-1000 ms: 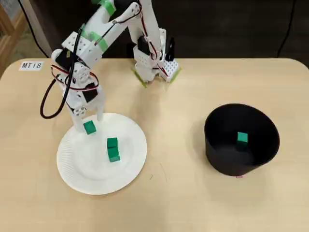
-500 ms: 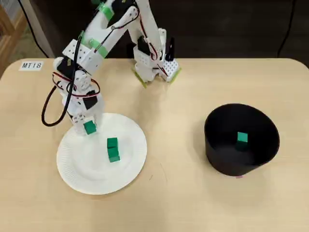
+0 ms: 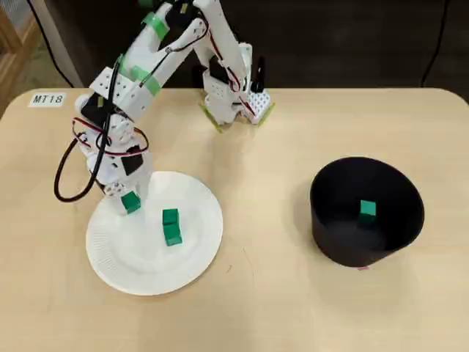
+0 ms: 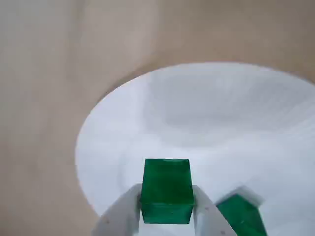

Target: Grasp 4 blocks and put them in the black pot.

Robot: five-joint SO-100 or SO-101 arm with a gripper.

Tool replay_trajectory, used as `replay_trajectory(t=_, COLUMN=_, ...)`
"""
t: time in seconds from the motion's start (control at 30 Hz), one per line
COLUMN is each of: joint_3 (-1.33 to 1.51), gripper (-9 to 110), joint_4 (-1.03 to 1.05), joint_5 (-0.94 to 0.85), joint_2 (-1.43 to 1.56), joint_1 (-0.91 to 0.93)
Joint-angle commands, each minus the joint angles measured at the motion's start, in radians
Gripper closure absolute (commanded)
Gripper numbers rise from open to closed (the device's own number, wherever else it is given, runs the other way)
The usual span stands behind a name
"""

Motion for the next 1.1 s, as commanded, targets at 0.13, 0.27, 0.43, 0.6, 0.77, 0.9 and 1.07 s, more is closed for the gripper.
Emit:
replay_trajectory(t=0.13, joint_3=-0.161, gripper=104, joint_4=-0.057, joint_5=-0.163, joint_2=0.204, joint_1=-0.158)
replay_trajectory(t=0.27, joint_3=-0.156, gripper=104, joint_4=-0.066, joint_5=-0.272, joint_2=0.296, joint_1=-0.336)
replay_trajectory(t=0.43, joint_3=-0.133, gripper=104, joint_4=-0.038, joint_5=-0.331, joint_2=0.373, joint_1=-0.618)
replay_trajectory(t=0.6, joint_3=-0.124, gripper=104, joint_4=-0.038, joint_5=-0.359, joint_2=0.387, joint_1=-0.882)
replay_trajectory(t=0.77, joint_3=-0.086, gripper=104, joint_4=-0.025, joint_5=-0.359, joint_2=0.397, joint_1=-1.049)
replay_trajectory(t=0.9, joint_3=0.023, gripper=104, joint_4=-0.031, joint_5=-0.351, joint_2=0.439, joint_1=-1.12)
replay_trajectory(t=1.07, joint_3=0.184, gripper=104, joint_4=-0.089, joint_5=-0.339, joint_2=0.482, joint_1=-1.189)
